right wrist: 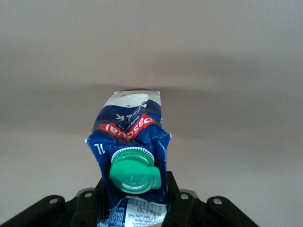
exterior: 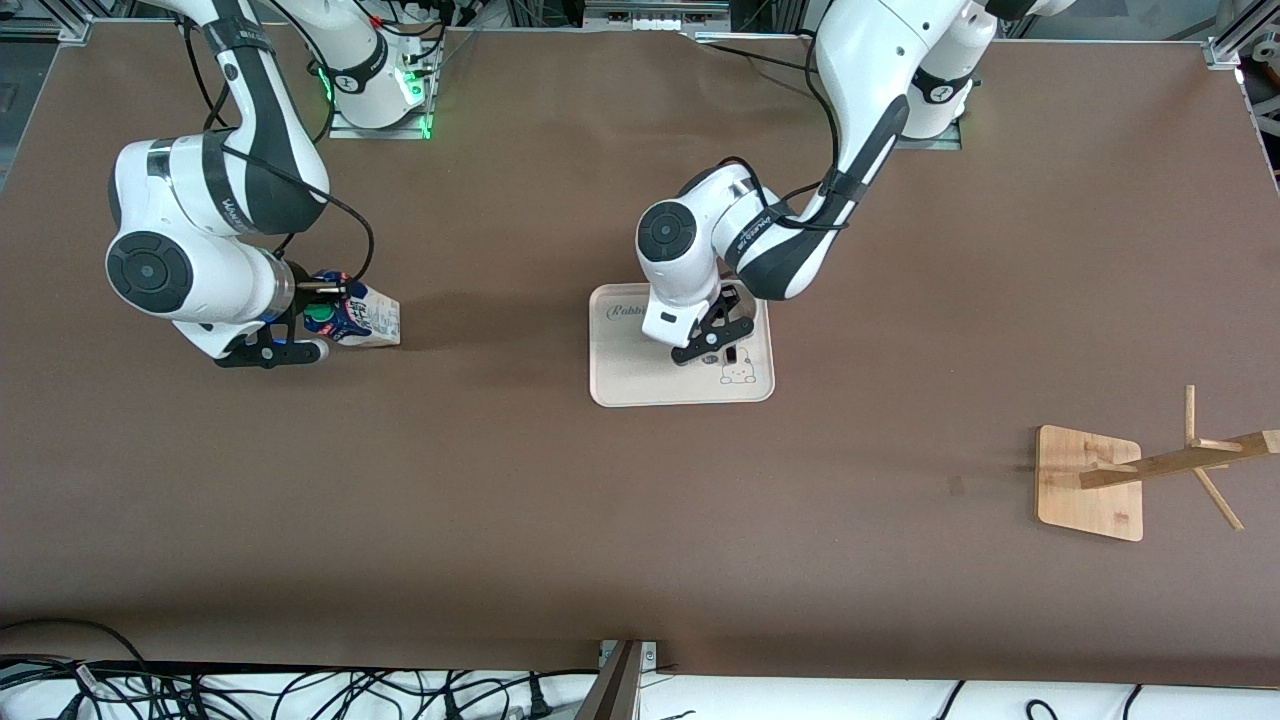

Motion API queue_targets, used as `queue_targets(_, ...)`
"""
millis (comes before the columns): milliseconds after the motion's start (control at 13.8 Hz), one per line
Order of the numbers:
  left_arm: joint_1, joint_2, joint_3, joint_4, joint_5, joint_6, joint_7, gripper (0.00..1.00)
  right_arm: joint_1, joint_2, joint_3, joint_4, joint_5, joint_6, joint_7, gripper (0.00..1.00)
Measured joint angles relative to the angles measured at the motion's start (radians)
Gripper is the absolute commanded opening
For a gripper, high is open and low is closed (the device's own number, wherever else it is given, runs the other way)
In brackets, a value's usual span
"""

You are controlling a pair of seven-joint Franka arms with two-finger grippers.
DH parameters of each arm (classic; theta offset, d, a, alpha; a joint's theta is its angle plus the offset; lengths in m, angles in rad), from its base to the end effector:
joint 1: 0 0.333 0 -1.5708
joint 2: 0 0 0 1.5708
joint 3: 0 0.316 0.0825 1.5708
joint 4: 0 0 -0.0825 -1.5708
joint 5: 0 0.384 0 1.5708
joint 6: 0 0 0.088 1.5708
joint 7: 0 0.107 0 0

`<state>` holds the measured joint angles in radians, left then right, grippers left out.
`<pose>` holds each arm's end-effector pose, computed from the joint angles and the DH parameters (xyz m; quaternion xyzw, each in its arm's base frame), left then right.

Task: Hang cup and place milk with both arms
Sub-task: 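Set the carton down with the right gripper while the left gripper lifts the mug, then hang the mug handle on the wooden stand peg with the left gripper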

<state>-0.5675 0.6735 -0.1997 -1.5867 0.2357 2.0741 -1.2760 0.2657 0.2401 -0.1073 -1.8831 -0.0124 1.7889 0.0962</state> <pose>0.5082 -0.4502 0.2335 -0.9751 -0.2023 0.0146 0.0895 0.5660 0.0918 0.3599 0.9855 0.0324 -0.1620 0.0394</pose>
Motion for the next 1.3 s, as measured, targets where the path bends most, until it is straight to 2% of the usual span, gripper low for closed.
queue_targets(145,0.009,-0.031,0.021,0.043,0.000,-0.029,-0.001,0.00,0.000,-0.001,0.001,-0.031,0.000,0.068,-0.001,0.48)
queue_targets(289,0.051,-0.100,0.043,0.095,0.002,-0.117,0.008,0.00,0.000,-0.001,0.001,-0.060,-0.001,0.111,-0.002,0.48)
queue_targets(361,0.092,-0.141,0.046,0.121,0.003,-0.172,0.043,0.00,0.000,-0.001,0.002,-0.066,-0.002,0.120,-0.003,0.57)
queue_targets(434,0.138,-0.179,0.047,0.139,0.003,-0.223,0.101,0.00,0.000,-0.001,0.002,-0.067,-0.002,0.124,-0.004,0.99)
queue_targets(578,0.243,-0.242,0.049,0.153,0.003,-0.282,0.204,0.00,0.000,-0.002,0.002,-0.067,-0.002,0.125,-0.004,1.00)
queue_targets(795,0.378,-0.280,0.047,0.154,0.003,-0.286,0.413,0.00,0.000,-0.013,0.002,-0.064,-0.002,0.106,-0.004,1.00)
queue_targets(1084,0.507,-0.292,0.046,0.192,-0.008,-0.285,0.751,0.00,0.000,-0.084,0.002,0.010,-0.002,-0.047,-0.004,1.00)
queue_targets(1301,0.614,-0.297,0.046,0.223,-0.074,-0.286,0.905,0.00,0.000,-0.123,0.002,0.095,-0.002,-0.173,-0.004,1.00)
